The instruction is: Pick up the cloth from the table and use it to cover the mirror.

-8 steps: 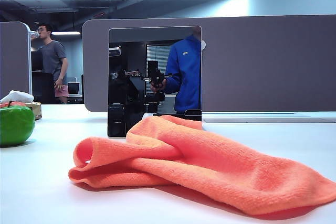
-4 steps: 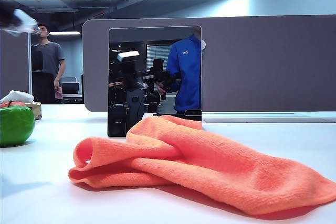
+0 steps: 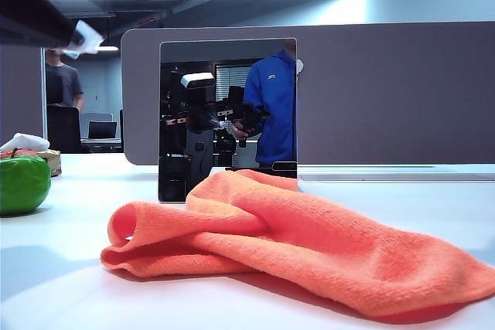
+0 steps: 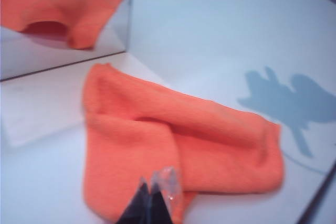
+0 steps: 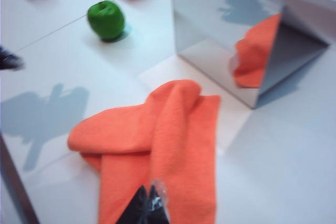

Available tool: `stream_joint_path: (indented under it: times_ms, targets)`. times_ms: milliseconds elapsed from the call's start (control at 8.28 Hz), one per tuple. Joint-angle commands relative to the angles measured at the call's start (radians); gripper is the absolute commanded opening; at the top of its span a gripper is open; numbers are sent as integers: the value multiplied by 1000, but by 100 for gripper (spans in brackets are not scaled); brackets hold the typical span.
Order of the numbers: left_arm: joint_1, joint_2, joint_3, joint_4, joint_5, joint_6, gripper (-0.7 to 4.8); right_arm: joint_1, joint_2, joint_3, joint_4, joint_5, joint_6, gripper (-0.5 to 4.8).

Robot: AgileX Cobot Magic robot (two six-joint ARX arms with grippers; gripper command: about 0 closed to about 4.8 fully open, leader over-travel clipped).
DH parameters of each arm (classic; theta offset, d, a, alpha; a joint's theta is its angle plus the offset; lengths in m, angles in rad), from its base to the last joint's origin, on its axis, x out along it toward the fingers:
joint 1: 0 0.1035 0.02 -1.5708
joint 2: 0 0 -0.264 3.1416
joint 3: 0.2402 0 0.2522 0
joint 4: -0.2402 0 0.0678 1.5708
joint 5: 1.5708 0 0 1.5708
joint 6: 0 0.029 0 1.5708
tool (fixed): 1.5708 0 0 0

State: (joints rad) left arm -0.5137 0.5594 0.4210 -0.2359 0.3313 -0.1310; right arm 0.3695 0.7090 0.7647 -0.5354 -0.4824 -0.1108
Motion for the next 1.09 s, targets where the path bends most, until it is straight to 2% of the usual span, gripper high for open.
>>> stream_joint_path:
  times_ms: [121,242,483,604,725,846,967,1088]
  targets:
    - [-1,63,-4,-190,-2,0,0,117,201,5,97,65,-2,-1]
    - [-1,76,-4,-204,9,0,62,117,219,5,124,66,-2,-1]
    - [-2,92,-4,-228,36,30,257,116,234,5,151,71,-2,-1]
    - [-2,92,-4,-258,32,82,288,116,234,5,151,92,-2,-1]
    - [-1,93,-20,-271,24,171,288,116,234,5,151,100,-2,-1]
    - [-2,95,-58,-225,21,236,288,116,234,5,151,111,-2,-1]
    - [-1,99,-71,-197,21,254,288,116,234,5,152,111,-2,-1]
    - [-2,119,-85,-92,-22,263,287,116,235,5,151,110,-2,-1]
